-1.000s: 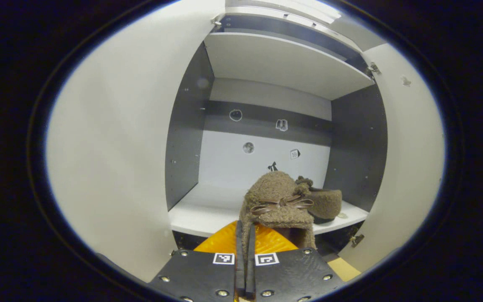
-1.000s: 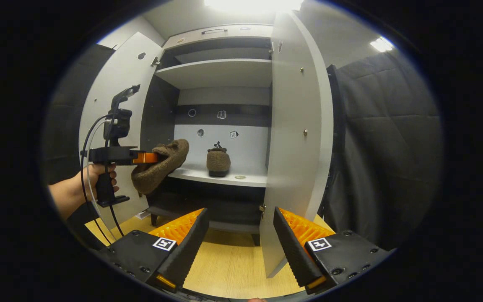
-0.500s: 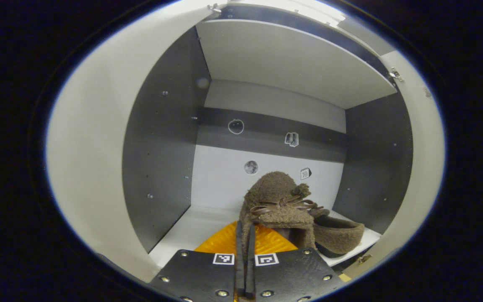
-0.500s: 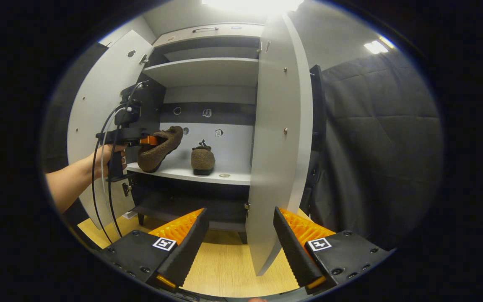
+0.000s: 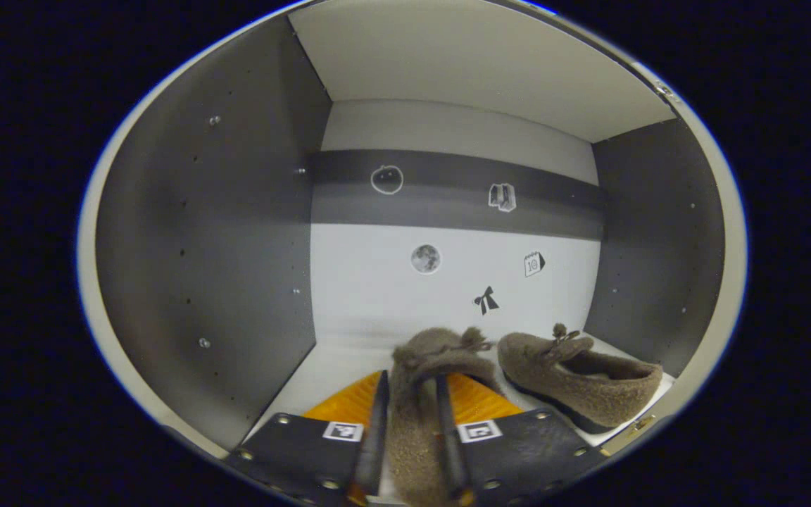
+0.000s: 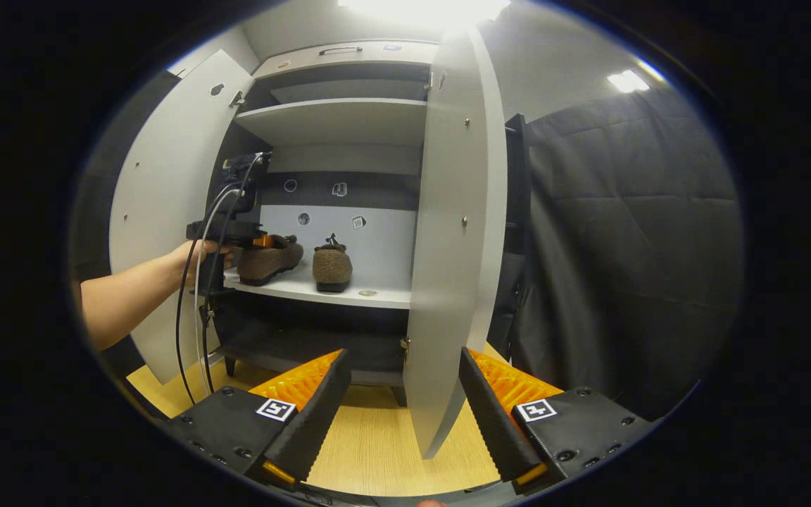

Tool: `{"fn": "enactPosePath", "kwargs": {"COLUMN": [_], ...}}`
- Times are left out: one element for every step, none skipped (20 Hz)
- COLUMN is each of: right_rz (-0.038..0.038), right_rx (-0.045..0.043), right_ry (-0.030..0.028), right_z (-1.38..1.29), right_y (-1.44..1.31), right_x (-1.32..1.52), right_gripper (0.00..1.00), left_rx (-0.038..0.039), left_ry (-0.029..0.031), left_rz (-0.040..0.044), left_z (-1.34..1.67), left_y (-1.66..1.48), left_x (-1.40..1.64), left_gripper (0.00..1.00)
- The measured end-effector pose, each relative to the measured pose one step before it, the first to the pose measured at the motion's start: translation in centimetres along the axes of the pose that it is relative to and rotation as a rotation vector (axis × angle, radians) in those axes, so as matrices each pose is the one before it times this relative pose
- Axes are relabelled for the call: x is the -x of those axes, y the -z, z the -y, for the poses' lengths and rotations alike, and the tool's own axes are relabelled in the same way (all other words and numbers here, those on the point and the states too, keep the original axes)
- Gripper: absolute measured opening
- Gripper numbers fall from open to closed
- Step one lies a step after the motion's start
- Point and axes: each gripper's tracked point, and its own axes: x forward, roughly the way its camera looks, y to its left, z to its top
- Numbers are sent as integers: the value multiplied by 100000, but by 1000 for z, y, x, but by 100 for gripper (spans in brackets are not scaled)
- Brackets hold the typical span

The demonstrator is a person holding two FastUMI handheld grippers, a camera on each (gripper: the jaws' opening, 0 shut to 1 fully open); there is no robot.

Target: Grab one shoe with the right hand and put it into the shoe cabinet, grab the other shoe with the left hand and put it into the shoe cabinet; then close the right door with the right hand and the left door with the left hand.

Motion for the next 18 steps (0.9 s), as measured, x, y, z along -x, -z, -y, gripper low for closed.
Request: {"fn": "enactPosePath", "kwargs": {"right_rz": [113, 306, 357, 407, 200, 200, 284, 523, 516, 893, 828, 367, 487, 603, 432, 176, 131, -13], "right_rx": [-75, -495, -722, -692, -393, 100, 479, 564, 441, 62, -195, -222, -222, -138, -14, 102, 5, -167], "right_ry": [-290, -316, -650, -478, -789, -668, -499, -503, -320, -283, -259, -307, 47, -105, -45, 107, 201, 214], "right_z": [128, 169, 53, 112, 100, 92, 185, 175, 238, 317, 291, 320, 435, 443, 503, 546, 633, 606], "right_y": [14, -79, -111, -92, -106, -2, -54, -96, -171, -278, -256, -194, -181, -227, -111, -152, -69, -142], "right_x": [86, 124, 118, 105, 128, 163, 120, 191, 241, 177, 219, 217, 189, 195, 176, 70, 112, 1], "right_gripper": [98, 98, 98, 98, 98, 98, 98, 98, 98, 98, 98, 97, 98, 98, 97, 97, 98, 98], "left_rx": [-1218, 287, 919, 1053, 692, -316, -913, -905, -293, -51, -298, -579, -582, -684, -892, -1125, -1047, -689], "left_ry": [-2062, -687, 438, 677, 540, -706, -703, -628, 288, 766, 306, 391, 806, 910, 837, 539, 139, 58], "left_rz": [-994, -289, -669, 311, 1006, 766, 744, 491, 499, 812, 1291, 1383, 930, 744, 818, 813, 657, 207], "left_z": [-345, -79, 91, 33, 92, -261, -194, 32, 147, 348, 287, 251, 414, 476, 437, 472, 253, 346], "left_y": [196, 5, 117, -129, -303, -362, -396, -310, -400, -451, -465, -323, -262, -16, -260, -41, -208, 92], "left_x": [151, 213, 320, 606, 349, 714, 412, 646, 711, 1102, 1029, 1104, 1168, 1258, 1268, 1410, 1264, 1156], "left_gripper": [41, 55, 69, 77, 87, 91, 95, 95, 100, 94, 89, 100, 100, 100, 100, 100, 100, 100]}}
